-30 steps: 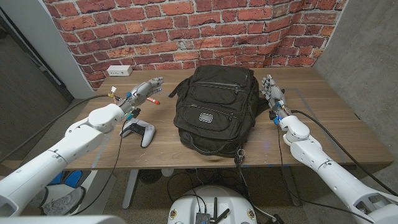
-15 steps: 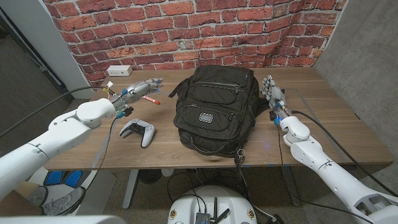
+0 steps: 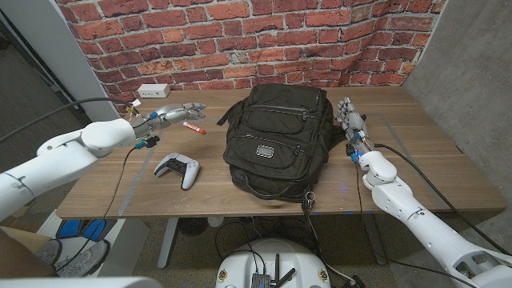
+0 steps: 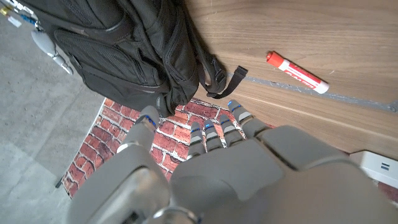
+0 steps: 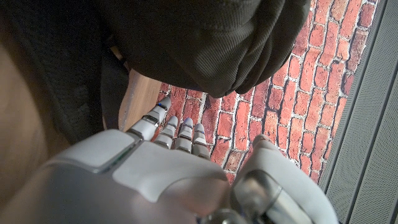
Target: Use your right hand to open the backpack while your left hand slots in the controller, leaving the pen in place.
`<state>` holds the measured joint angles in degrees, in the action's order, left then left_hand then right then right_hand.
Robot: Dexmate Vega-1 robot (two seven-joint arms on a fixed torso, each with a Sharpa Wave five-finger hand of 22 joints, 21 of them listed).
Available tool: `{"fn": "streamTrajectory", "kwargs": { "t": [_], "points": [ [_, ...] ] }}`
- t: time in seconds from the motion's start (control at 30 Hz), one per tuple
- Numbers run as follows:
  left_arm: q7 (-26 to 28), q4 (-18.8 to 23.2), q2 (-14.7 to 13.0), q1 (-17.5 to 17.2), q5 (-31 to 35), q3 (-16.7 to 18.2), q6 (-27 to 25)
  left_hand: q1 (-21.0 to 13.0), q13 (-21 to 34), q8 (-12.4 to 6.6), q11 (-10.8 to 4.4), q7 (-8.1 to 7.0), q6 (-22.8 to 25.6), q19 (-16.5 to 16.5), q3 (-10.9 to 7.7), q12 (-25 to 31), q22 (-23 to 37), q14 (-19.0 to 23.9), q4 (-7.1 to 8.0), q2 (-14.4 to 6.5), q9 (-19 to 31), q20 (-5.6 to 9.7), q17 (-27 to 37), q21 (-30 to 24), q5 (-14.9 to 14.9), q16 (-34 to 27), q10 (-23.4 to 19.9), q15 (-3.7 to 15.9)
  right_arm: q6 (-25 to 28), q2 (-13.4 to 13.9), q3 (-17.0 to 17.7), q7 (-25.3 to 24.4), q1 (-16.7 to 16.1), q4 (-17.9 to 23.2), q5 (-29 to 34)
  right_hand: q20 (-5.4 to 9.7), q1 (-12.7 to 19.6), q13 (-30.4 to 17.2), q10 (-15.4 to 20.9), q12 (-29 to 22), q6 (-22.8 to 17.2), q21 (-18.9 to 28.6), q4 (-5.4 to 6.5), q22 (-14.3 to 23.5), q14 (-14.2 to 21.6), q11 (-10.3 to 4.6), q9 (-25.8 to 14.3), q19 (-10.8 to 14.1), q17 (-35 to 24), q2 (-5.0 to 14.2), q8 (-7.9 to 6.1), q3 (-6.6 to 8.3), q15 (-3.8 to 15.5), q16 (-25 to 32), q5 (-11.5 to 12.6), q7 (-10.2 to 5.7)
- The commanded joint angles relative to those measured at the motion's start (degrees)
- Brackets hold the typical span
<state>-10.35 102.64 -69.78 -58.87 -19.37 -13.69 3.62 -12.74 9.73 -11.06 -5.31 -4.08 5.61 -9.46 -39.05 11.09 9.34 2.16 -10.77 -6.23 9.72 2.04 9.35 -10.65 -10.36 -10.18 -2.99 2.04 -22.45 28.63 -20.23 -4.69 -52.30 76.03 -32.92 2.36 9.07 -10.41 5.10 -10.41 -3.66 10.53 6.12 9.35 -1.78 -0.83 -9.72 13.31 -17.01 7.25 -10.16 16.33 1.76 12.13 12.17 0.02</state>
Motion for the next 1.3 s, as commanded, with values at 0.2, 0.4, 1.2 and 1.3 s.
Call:
{"fn": "streamTrajectory", "kwargs": {
  "t": [0.2, 0.4, 1.2, 1.3],
  "points": [
    [-4.85, -0.62, -5.97, 1.9, 8.07, -0.68, 4.09, -5.21, 0.16, -1.27, -0.94, -1.38, 3.99, -2.4, -0.73, 0.41, 0.01, 3.34, -0.5, 1.1, 0.22, 7.84, 0.02, -0.15, 0.08, -0.18, -3.12, 5.6, -1.36, -1.49, -0.52, -3.27, -1.39, 0.98, 2.02, 0.82, -0.07, -0.11, 0.29, -0.47, -0.23, 0.32, 0.1, 0.18, 0.44, -0.24, -0.25, 0.46, -0.05, 1.62, -0.42, 0.52, 0.2, 0.24, 0.14, -0.23],
    [-6.52, 0.25, -8.6, 1.72, 9.76, -0.24, 5.22, -6.38, 0.17, -1.24, -1.15, -1.82, 4.35, -3.21, -0.78, 0.33, 0.04, 3.76, -0.53, 1.5, 0.22, 8.21, 0.02, -0.31, 0.03, -0.14, -3.47, 6.0, -2.36, -1.99, -0.54, -4.02, -1.62, 0.84, 2.7, 0.8, 0.01, -0.11, 0.31, -0.48, -0.26, 0.3, -0.06, 0.18, 0.44, -0.27, -0.25, 0.48, -0.01, 1.68, -0.44, 0.69, 0.24, 0.26, 0.13, -0.29],
    [-10.15, 5.72, -15.9, 1.96, 17.3, 0.46, 3.66, -12.76, 0.21, -1.29, -2.56, -5.26, 5.24, -3.27, -0.75, -0.14, 0.02, 3.65, -0.73, 5.2, 0.35, 8.61, 0.06, 0.17, -0.68, 0.13, -4.03, 7.46, -2.69, -2.47, -0.91, -3.48, 0.11, -0.9, 3.26, 0.72, 0.27, -0.11, 0.25, -0.45, -0.19, 0.24, -0.62, 0.19, 0.39, -0.39, -0.25, 0.44, 0.03, 1.78, -0.41, 1.07, 0.28, 0.39, 0.05, -0.38],
    [-11.32, 6.31, -15.97, 2.86, 18.74, 0.04, 3.42, -14.15, 0.21, -1.36, -2.92, -5.8, 5.51, -3.46, -0.66, -0.18, 0.01, 3.78, -0.72, 6.42, 0.36, 8.9, 0.07, 0.19, -0.79, 0.15, -4.31, 7.77, -2.55, -2.3, -0.76, -3.79, -0.18, -0.55, 3.26, 0.7, 0.28, -0.11, 0.3, -0.47, -0.17, 0.24, -0.67, 0.19, 0.36, -0.4, -0.25, 0.44, 0.03, 1.75, -0.41, 1.08, 0.28, 0.39, 0.03, -0.36]
  ]
}}
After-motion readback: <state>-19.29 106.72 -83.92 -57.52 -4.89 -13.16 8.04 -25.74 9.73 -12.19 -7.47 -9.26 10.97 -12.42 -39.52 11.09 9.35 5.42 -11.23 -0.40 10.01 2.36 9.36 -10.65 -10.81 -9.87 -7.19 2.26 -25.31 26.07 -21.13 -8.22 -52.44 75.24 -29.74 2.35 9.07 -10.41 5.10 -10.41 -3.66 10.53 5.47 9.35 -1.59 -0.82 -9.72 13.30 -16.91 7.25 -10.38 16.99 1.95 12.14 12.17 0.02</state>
